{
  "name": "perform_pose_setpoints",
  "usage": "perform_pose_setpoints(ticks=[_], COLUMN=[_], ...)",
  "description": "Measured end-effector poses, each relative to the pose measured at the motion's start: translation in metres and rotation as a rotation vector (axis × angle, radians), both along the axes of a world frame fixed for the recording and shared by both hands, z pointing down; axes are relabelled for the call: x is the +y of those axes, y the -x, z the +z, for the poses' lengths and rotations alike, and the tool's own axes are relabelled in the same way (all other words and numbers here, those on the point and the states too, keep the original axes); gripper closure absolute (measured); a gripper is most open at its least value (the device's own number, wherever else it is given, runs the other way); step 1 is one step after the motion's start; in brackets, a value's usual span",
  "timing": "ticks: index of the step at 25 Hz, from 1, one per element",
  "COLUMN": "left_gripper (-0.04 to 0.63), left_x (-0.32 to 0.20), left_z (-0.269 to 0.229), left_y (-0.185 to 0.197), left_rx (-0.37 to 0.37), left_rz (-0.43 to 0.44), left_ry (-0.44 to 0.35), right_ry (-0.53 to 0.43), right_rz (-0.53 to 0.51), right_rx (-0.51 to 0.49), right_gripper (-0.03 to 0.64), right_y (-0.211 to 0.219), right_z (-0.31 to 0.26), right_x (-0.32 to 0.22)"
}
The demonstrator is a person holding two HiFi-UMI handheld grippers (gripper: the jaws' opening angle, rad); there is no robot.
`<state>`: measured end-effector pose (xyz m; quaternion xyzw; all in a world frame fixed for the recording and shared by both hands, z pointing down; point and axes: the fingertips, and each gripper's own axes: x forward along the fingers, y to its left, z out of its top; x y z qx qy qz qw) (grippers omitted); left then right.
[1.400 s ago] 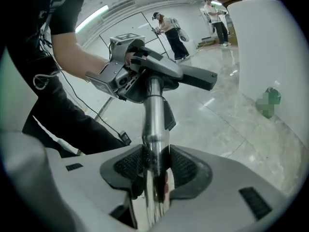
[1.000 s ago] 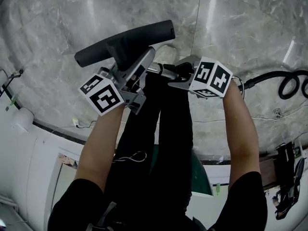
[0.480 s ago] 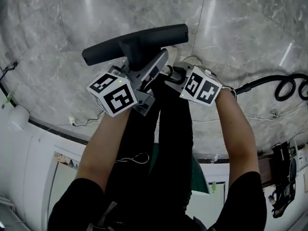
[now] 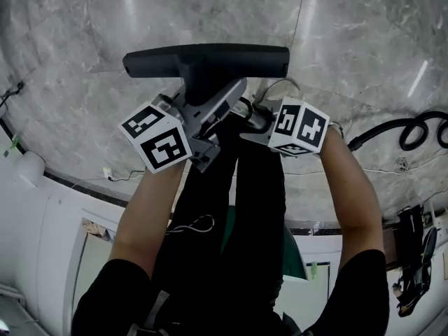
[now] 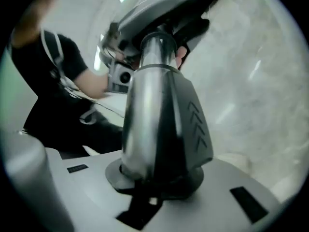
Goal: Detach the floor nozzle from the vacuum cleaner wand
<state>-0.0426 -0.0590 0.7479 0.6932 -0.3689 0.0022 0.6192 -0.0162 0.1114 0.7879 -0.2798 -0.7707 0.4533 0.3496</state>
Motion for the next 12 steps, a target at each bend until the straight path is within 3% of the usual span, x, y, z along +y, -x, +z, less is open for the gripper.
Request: perform_pose_setpoints(ticks=[2, 3, 4, 5, 6, 9, 10, 11, 12], left_gripper=[0.471, 0.472, 0.472, 0.472, 0.472, 0.472, 0.472, 0.472, 0.472], left_x=[-0.001, -0.002, -0.004, -0.005, -0.005, -0.004, -0.007, -0.013, -0.019], left_z=[-0.027, -0.033, -0.030, -0.020, -0.007, 0.024, 0.028, 0.029, 0.029], left_y=[-0.012, -0.015, -0.016, -0.014, -0.011, 0.007, 0.019, 0.036, 0.053], left_rx=[0.152, 0.195, 0.198, 0.166, 0.115, -0.017, -0.053, -0.083, -0.105], left_rz=[0.035, 0.043, 0.039, 0.025, 0.000, -0.109, -0.150, -0.192, -0.221], left_ry=[-0.102, -0.112, -0.082, -0.020, 0.058, 0.228, 0.235, 0.221, 0.198], right_ry=[0.316, 0.400, 0.399, 0.304, 0.117, -0.673, -0.850, -0.944, -0.969], right_rz=[-0.074, -0.076, -0.052, -0.003, 0.065, 0.227, 0.222, 0.194, 0.163], right_rx=[-0.124, -0.144, -0.122, -0.054, 0.052, 0.393, 0.439, 0.448, 0.435], right_gripper=[0.531, 0.531, 0.531, 0.531, 0.531, 0.531, 0.531, 0.531, 0.531], right_y=[-0.013, -0.016, -0.016, -0.014, -0.013, -0.028, -0.035, -0.042, -0.048], right_z=[-0.047, -0.062, -0.063, -0.050, -0.026, 0.050, 0.062, 0.068, 0.073], right_x=[0.006, 0.005, 0.004, 0.002, -0.003, -0.043, -0.054, -0.057, -0.055])
